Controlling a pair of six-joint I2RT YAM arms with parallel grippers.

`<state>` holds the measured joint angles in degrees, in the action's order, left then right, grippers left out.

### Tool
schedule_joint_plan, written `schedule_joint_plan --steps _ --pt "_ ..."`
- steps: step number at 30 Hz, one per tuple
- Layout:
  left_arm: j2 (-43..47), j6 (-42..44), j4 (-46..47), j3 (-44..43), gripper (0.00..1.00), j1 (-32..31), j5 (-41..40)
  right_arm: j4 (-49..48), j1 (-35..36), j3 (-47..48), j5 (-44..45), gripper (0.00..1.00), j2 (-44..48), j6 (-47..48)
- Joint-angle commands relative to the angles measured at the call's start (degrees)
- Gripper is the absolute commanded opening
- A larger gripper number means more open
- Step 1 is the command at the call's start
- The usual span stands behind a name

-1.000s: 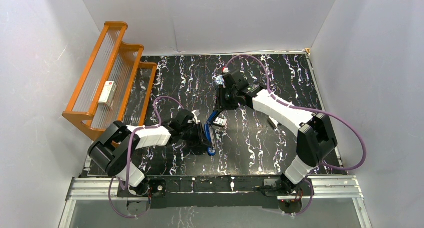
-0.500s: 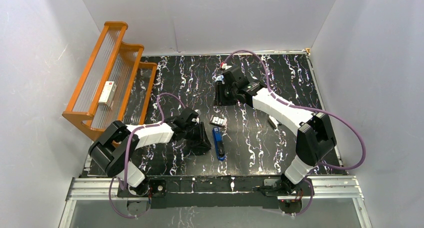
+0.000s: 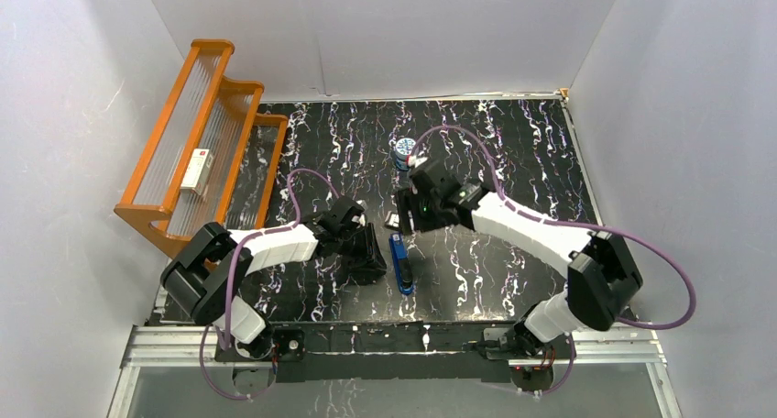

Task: Load the staples into the stapler

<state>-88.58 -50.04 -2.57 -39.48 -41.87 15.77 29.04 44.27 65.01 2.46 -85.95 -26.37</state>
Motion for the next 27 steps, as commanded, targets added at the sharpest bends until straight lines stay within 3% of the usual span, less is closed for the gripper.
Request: schedule_joint_plan --steps 1,8,14,19,23,27 --pt "-0.78 1.55 -12.11 3.37 0.36 0.26 -11.21 5.13 8.17 -5.47 7.2 0.76 6.34 -5.8" --pt "3.04 -0.96 -11.14 3.64 0.47 1.27 -11.13 7.84 20.66 -8.08 12.36 0.79 7.04 -17.45" --pt "5.87 -2.89 -10.3 4.8 0.56 1.93 -10.98 8.41 24.04 -8.15 15.64 0.68 2.68 -22.61" --pt "6.89 -3.6 -7.71 6.27 0.76 1.96 -8.44 9.41 24.46 -7.69 19.84 0.61 0.08 -24.65" --pt "7.53 -3.38 -4.53 7.79 0.76 2.01 -5.23 7.0 24.46 -6.96 19.89 0.54 -1.65 -24.05" --pt "7.62 -3.31 -1.61 9.35 0.68 1.97 -1.59 6.21 24.46 -6.27 18.66 0.4 -2.63 -24.44"
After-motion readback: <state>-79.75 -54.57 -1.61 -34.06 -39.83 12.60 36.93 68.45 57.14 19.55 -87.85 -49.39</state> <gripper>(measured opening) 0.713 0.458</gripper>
